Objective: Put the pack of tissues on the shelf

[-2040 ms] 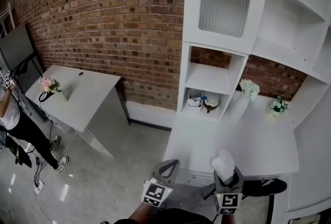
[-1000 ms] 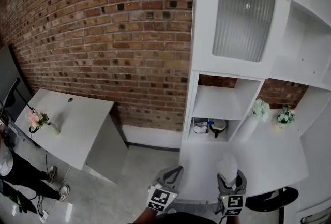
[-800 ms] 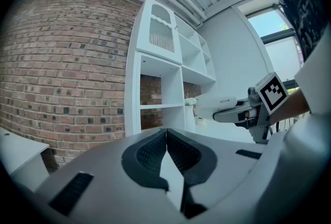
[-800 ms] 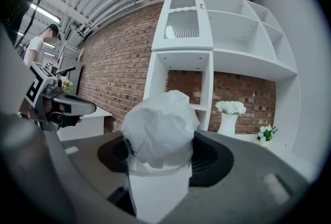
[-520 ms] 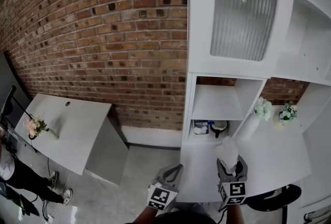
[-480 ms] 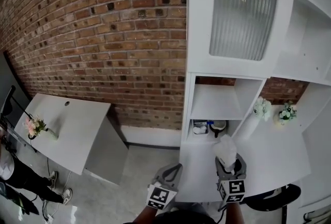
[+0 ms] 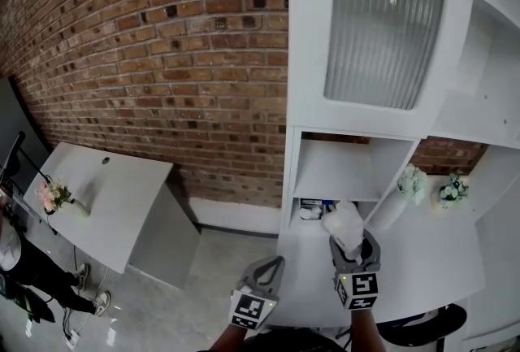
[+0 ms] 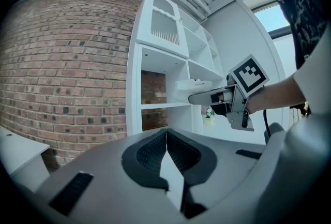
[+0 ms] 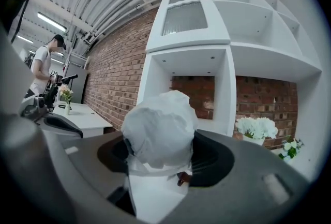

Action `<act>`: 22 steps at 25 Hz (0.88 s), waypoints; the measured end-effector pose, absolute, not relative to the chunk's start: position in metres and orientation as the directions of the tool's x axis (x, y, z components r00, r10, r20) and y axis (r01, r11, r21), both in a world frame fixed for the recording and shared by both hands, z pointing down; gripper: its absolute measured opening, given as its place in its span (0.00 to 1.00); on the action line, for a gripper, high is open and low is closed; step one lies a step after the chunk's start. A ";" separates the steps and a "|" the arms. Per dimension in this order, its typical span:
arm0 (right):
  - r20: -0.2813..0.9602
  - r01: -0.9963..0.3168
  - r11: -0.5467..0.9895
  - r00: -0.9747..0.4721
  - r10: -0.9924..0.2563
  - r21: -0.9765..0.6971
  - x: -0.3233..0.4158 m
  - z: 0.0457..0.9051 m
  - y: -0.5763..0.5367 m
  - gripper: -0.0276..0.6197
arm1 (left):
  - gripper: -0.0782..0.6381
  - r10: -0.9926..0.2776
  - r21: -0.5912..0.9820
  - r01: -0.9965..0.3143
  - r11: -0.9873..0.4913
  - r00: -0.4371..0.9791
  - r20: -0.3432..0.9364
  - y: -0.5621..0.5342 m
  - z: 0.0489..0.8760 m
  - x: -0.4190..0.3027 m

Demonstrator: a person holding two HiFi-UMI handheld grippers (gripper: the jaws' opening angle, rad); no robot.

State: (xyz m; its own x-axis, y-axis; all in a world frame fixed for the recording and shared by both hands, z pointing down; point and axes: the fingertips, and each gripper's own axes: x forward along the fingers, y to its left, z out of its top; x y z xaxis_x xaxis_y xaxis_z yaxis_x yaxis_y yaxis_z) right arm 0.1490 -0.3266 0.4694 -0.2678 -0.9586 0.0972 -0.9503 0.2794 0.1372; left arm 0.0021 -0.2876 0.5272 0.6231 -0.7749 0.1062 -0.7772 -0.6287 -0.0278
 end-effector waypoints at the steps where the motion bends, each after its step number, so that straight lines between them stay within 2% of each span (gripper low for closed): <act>1: 0.093 -0.951 0.278 -0.268 -0.959 0.134 0.151 0.467 -0.331 0.46 | 0.12 -0.780 -0.029 -0.782 -0.622 0.616 0.105 -0.291 0.527 0.002; 16: 0.080 -0.918 0.347 -0.337 -0.938 0.193 0.141 0.436 -0.405 0.46 | 0.12 -0.819 -0.018 -0.824 -0.567 0.561 0.115 -0.313 0.527 -0.003; 22: 0.119 -0.928 0.324 -0.306 -0.945 0.184 0.142 0.441 -0.432 0.47 | 0.12 -0.842 -0.016 -0.846 -0.533 0.528 0.109 -0.322 0.526 -0.015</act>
